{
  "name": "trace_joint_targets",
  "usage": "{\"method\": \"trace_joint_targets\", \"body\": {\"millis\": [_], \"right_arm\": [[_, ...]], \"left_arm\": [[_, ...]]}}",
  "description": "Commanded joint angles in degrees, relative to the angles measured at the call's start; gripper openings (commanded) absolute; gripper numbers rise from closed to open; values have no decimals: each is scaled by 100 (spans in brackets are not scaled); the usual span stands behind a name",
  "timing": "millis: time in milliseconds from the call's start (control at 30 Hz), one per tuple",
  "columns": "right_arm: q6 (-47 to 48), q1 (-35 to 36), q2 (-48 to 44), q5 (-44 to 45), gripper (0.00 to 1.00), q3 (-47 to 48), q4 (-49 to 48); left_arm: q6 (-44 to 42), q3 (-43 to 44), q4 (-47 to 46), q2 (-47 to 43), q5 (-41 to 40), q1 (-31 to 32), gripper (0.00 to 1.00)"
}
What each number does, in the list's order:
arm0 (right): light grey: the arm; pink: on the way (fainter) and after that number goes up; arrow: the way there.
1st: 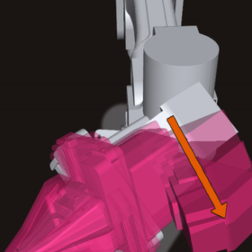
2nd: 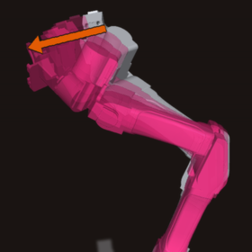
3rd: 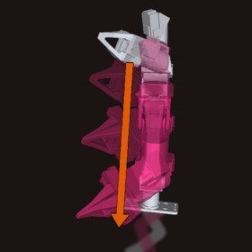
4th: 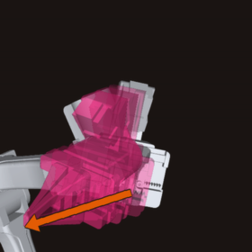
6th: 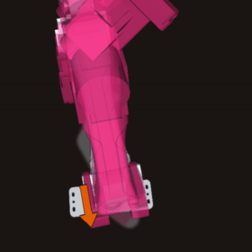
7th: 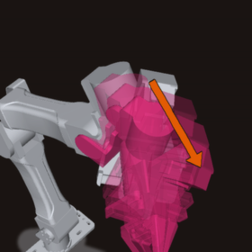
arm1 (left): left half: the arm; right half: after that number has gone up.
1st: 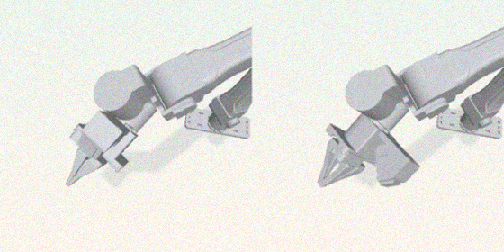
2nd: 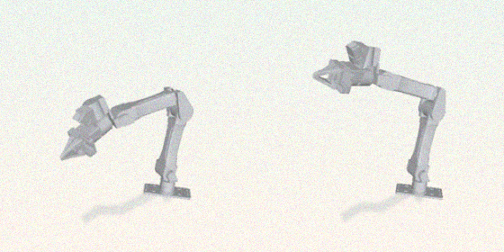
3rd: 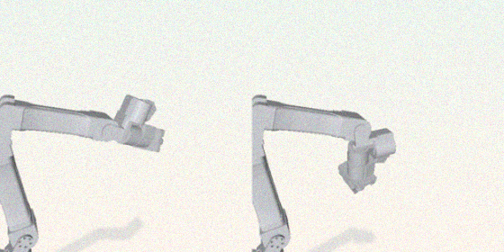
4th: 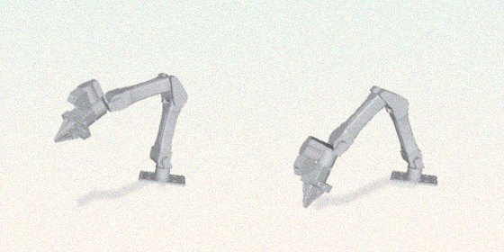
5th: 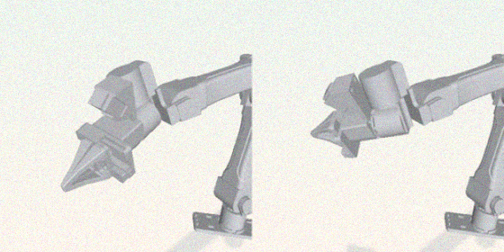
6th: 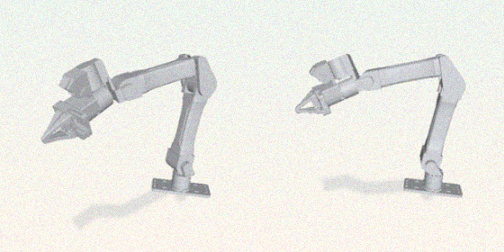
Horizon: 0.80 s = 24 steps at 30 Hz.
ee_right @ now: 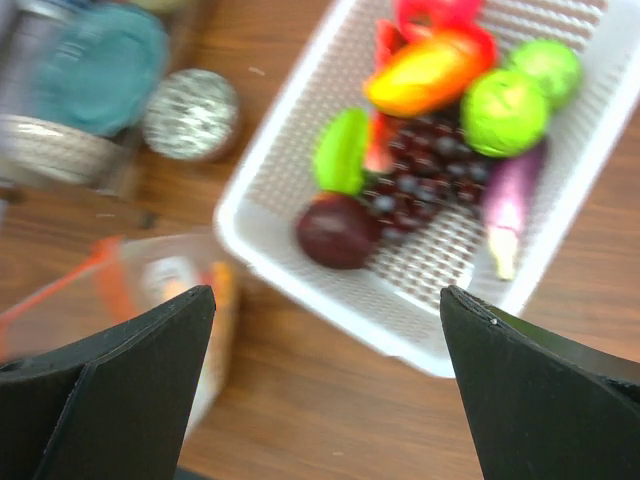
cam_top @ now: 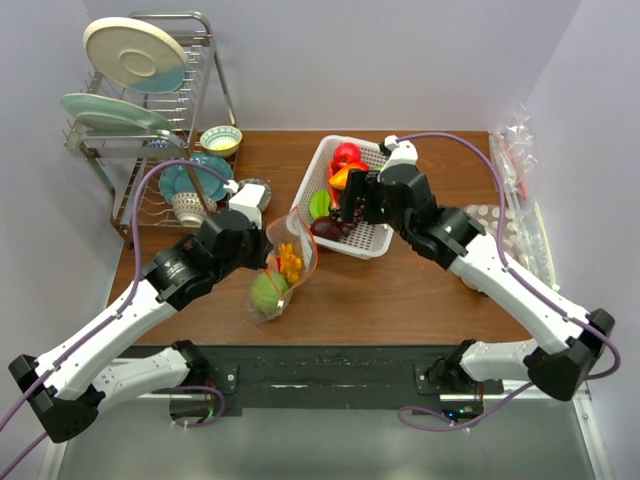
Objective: Place the food in the zip-top bag and seal the zipper
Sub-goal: Place the fake vegetable in the zipper food storage bag, then pick up the fake fruit from the bin.
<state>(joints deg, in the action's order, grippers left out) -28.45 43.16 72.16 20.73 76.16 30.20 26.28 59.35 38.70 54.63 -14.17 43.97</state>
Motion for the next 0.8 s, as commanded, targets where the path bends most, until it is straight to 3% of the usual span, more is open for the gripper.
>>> {"method": "trace_joint_targets", "body": {"millis": [0, 433, 767], "right_arm": [[462, -676, 272, -420, 99, 48, 119], [1728, -1424, 2423, 194, 99, 1162, 92], [1869, -1933, 3778, -130, 99, 2043, -48]], "left_arm": [[-123, 129, -135, -137, -103, 16, 0], [-150, 76, -108, -154, -138, 24, 0], [-220, -11, -108, -181, -138, 24, 0]]}}
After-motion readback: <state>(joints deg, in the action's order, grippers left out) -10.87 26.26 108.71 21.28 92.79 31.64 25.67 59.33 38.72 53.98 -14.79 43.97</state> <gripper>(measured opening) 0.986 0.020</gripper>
